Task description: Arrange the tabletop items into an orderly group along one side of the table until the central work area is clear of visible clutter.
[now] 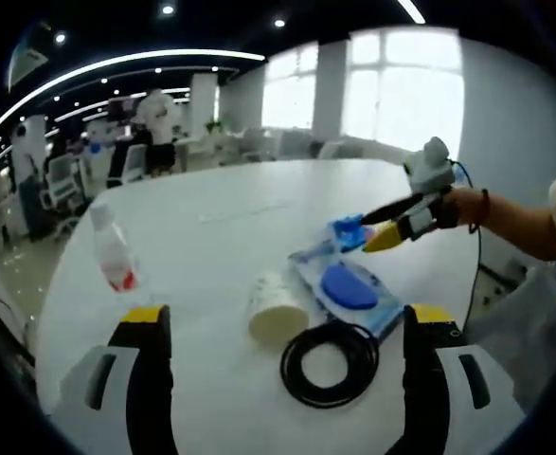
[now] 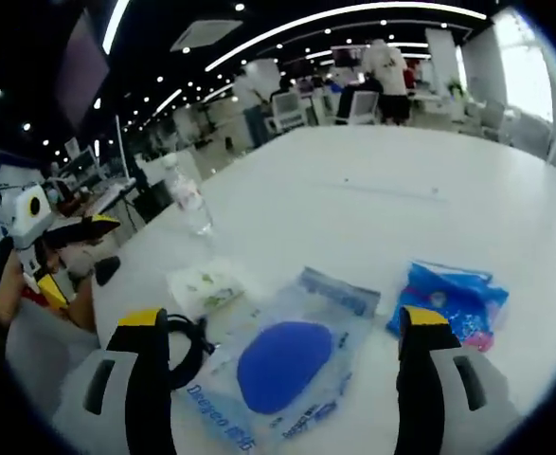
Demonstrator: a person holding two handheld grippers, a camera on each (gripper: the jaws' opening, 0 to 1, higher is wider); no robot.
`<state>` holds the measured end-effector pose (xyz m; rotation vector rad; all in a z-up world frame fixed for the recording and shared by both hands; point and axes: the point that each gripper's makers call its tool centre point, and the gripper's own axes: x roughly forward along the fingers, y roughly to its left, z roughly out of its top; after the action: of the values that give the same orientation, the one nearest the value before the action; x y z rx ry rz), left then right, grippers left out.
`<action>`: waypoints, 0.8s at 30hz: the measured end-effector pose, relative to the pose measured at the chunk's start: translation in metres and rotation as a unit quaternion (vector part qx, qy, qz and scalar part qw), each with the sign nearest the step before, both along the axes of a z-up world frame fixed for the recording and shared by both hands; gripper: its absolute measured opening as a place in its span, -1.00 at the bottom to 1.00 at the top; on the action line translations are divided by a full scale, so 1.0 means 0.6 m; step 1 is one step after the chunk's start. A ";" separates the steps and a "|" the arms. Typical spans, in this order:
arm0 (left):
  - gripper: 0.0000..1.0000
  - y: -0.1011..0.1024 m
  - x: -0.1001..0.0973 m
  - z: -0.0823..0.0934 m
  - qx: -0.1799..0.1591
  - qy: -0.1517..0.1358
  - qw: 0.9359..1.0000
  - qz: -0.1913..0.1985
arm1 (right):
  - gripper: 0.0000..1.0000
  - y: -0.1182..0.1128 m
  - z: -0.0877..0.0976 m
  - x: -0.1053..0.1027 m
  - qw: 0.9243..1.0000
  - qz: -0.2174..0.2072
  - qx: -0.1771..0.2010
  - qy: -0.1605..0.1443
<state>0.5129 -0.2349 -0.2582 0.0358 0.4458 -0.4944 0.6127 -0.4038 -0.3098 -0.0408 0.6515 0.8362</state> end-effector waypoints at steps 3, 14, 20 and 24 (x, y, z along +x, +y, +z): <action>0.99 0.004 0.003 0.009 -0.004 -0.008 1.000 0.005 | 0.99 0.027 0.000 -0.013 1.000 0.014 0.002 0.001; 0.99 0.023 0.008 0.015 -0.003 -0.017 1.000 0.022 | 0.91 0.118 -0.014 -0.062 0.996 0.087 -0.012 -0.009; 0.99 0.024 0.008 0.017 0.014 -0.025 0.999 0.022 | 0.75 0.153 -0.011 -0.060 0.994 0.101 -0.012 -0.046; 0.99 0.023 0.007 0.018 0.008 -0.024 0.999 0.023 | 0.71 0.168 -0.017 -0.062 0.993 0.106 -0.018 -0.045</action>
<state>0.5168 -0.2212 -0.2475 0.0525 0.4025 -0.4449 0.5756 -0.3028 -0.3199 -0.1815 0.5825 1.0208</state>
